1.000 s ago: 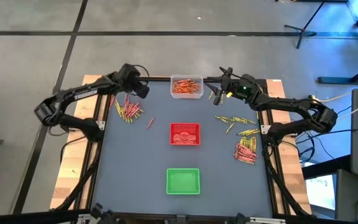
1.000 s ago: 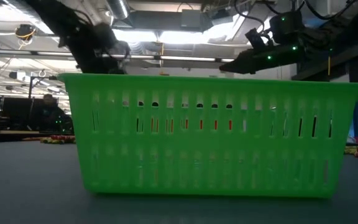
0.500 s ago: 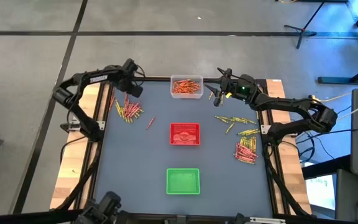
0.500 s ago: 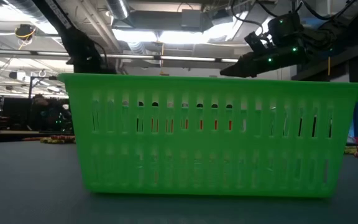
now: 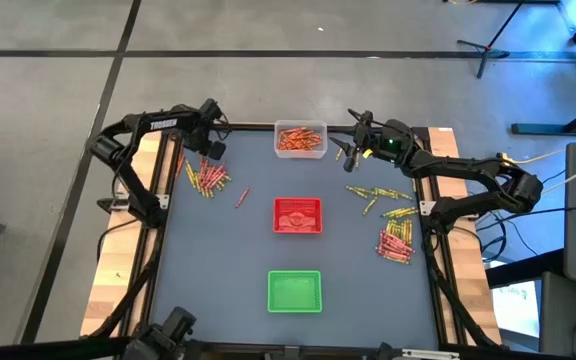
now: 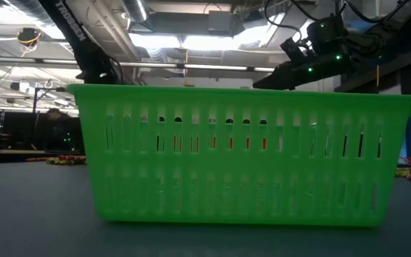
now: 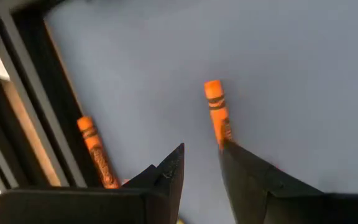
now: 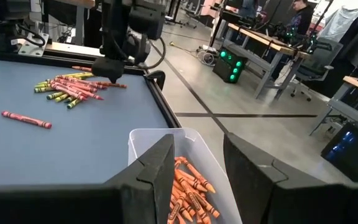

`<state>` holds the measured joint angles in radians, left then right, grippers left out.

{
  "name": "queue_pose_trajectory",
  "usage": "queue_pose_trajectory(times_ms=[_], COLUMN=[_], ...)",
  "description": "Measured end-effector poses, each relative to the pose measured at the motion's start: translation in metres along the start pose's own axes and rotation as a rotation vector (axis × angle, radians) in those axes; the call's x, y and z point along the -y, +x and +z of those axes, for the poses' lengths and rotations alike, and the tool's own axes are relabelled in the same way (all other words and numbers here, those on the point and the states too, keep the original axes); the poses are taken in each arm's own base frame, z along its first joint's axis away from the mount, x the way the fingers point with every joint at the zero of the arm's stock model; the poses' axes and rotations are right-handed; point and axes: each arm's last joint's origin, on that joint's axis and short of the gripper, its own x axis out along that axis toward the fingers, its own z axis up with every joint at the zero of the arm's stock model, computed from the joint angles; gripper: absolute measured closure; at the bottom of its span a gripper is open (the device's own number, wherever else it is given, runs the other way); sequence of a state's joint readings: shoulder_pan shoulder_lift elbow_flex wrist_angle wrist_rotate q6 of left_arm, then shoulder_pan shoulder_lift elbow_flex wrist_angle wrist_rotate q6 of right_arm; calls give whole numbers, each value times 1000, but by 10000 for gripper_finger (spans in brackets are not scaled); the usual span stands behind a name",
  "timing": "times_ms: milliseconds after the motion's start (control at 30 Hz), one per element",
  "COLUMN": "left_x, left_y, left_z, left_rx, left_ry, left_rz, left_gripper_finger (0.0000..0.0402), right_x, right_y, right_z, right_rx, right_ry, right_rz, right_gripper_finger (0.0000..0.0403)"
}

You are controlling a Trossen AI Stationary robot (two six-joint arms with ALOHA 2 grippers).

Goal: Sort crayons
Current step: Put the orange crayon into the transparent bin

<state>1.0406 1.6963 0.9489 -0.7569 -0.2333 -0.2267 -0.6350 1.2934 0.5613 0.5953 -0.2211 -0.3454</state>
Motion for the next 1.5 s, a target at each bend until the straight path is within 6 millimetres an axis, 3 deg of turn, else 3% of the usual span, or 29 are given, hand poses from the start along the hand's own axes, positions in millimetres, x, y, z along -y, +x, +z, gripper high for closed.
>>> queue_pose_trajectory(times_ms=[333,767,1300,1500], left_x=[10,25,38,41], left_y=[6,-29,10,2], left_z=[4,15,12,15], left_rx=[-35,10,-89,-63], left_ry=[59,288,370,443], left_rz=[-64,-96,-121,-83], left_gripper_finger=[306,305,305,331], right_x=[0,0,-1,-1], right_y=[0,0,0,0], right_z=[0,0,-3,-3], right_rx=[0,0,-28,-27], right_ry=[0,0,7,7], right_rz=[1,0,11,10], right_gripper_finger=[265,265,265,265])
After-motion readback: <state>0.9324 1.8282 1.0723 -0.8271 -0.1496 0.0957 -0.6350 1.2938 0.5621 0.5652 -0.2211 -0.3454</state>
